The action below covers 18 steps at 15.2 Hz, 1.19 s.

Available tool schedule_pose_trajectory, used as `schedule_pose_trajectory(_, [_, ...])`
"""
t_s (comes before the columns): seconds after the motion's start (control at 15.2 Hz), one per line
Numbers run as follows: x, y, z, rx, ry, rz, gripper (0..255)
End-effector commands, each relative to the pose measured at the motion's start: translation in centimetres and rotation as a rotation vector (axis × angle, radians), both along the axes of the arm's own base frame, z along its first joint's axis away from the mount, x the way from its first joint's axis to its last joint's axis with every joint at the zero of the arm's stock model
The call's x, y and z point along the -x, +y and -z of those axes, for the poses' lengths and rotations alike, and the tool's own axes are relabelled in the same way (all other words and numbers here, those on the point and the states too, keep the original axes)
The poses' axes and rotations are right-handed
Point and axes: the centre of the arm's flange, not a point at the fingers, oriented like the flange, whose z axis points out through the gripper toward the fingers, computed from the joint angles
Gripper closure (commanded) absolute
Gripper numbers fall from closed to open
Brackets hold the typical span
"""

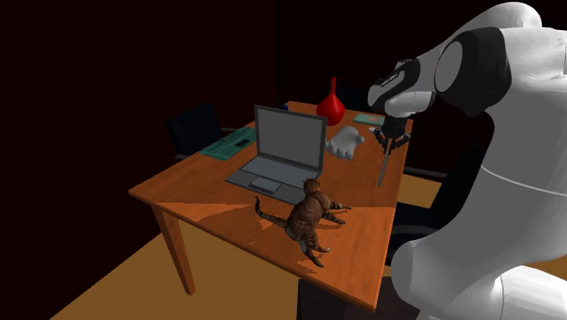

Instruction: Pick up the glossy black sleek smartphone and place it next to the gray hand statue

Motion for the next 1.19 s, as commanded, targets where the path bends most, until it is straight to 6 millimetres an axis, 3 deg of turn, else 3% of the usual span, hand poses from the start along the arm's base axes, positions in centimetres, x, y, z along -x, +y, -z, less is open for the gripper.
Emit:
schedule_pose_trajectory(0.0, [0.1,-0.1,0.6,-0.003,0.012,0.001,255])
schedule_pose_trajectory(0.07, [0.1,-0.1,0.7,-0.003,0.012,0.001,0])
schedule_pose_trajectory(0.4, [0.1,-0.1,0.6,-0.003,0.012,0.001,0])
schedule_pose_trajectory(0.66, [0.7,0.2,-4.3,-0.003,0.012,0.001,0])
schedule_pose_trajectory(1.12, [0.7,0.2,-4.3,-0.003,0.012,0.001,0])
